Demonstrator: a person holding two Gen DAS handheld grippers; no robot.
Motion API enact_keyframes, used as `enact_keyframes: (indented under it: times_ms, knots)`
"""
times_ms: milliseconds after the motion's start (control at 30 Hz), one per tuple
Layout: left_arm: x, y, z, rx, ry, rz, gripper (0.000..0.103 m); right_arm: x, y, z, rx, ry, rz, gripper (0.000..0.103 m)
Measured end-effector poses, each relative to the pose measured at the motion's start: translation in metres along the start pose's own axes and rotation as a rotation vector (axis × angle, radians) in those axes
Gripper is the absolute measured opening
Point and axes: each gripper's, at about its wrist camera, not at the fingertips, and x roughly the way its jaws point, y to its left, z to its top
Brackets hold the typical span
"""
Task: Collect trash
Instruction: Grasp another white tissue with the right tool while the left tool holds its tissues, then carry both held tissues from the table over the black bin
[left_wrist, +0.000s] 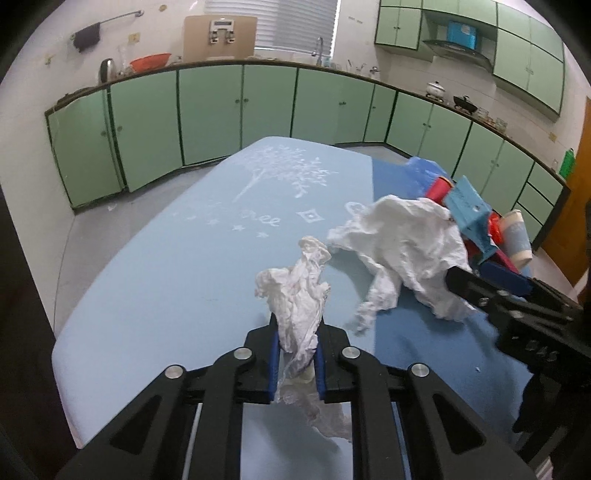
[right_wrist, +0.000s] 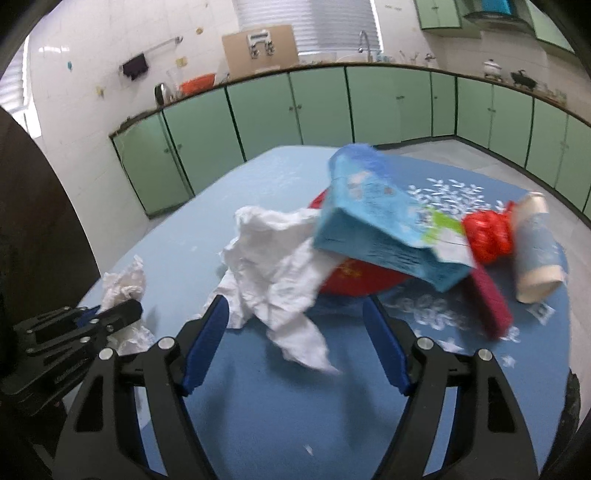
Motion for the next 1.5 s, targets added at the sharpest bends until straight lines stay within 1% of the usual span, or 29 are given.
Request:
enact_keyframes:
  times_ms: [33,67,100,133,167,200,233,333,400,533,633,833,1000,1100,1133,1233,1333,1500]
  knots:
    - [0.0,0.002,-0.001,-0.003,0.001,0.001,0.015,0.004,0.002,0.001,-0.003,0.007,0.006,0.065]
    - [0.0,0.005,-0.001,-0.006,0.003,0.0,0.015,0.01,0.006,0.002,-0.009,0.02,0.013,0.055]
    - [-0.001,0.007,-0.002,-0.009,0.003,-0.002,0.015,0.013,0.007,0.002,-0.015,0.031,0.015,0.049]
    - [-0.002,0.009,-0.001,-0.01,0.002,-0.001,0.015,0.019,0.012,0.003,-0.03,0.055,0.023,0.032]
    - [-0.003,0.011,-0.001,-0.009,0.001,-0.001,0.015,0.02,0.015,0.003,-0.037,0.067,0.032,0.012]
    - [-0.003,0.011,-0.001,-0.009,0.0,0.0,0.015,0.021,0.018,0.004,-0.043,0.073,0.041,0.004]
    - [-0.004,0.012,-0.001,-0.011,-0.002,0.0,0.015,0.018,0.021,0.003,-0.05,0.072,0.059,0.001]
    - [-0.006,0.011,-0.001,-0.017,-0.007,-0.001,0.015,-0.001,0.027,0.004,-0.076,0.039,0.1,0.001]
    - [-0.009,0.007,-0.001,-0.019,-0.01,-0.006,0.015,-0.02,0.031,0.006,-0.077,0.012,0.146,0.001]
    - [-0.015,0.002,-0.001,-0.008,-0.02,-0.024,0.015,-0.056,0.028,0.005,-0.096,-0.018,0.183,0.001]
    - [-0.022,-0.008,-0.001,0.012,-0.032,-0.043,0.015,-0.084,0.02,-0.001,-0.076,-0.04,0.213,0.001]
    - [-0.032,-0.038,0.002,0.061,-0.051,-0.1,0.015,-0.142,-0.007,-0.015,-0.029,-0.098,0.199,0.001]
    - [-0.041,-0.075,0.001,0.116,-0.054,-0.173,0.015,-0.184,-0.038,-0.025,0.015,-0.148,0.144,0.001]
    - [-0.045,-0.097,0.0,0.148,-0.046,-0.222,0.015,-0.205,-0.06,-0.026,0.047,-0.18,0.095,0.001]
    - [-0.046,-0.107,-0.001,0.165,-0.042,-0.244,0.015,-0.214,-0.07,-0.029,0.055,-0.189,0.06,0.001]
    - [-0.049,-0.14,-0.004,0.213,-0.035,-0.31,0.015,-0.227,-0.094,-0.036,0.088,-0.203,-0.009,0.001]
    - [-0.051,-0.172,-0.006,0.267,-0.042,-0.366,0.015,-0.244,-0.125,-0.052,0.138,-0.213,-0.088,0.001]
    - [-0.052,-0.227,-0.013,0.343,-0.056,-0.456,0.015,-0.259,-0.174,-0.079,0.219,-0.217,-0.194,0.001]
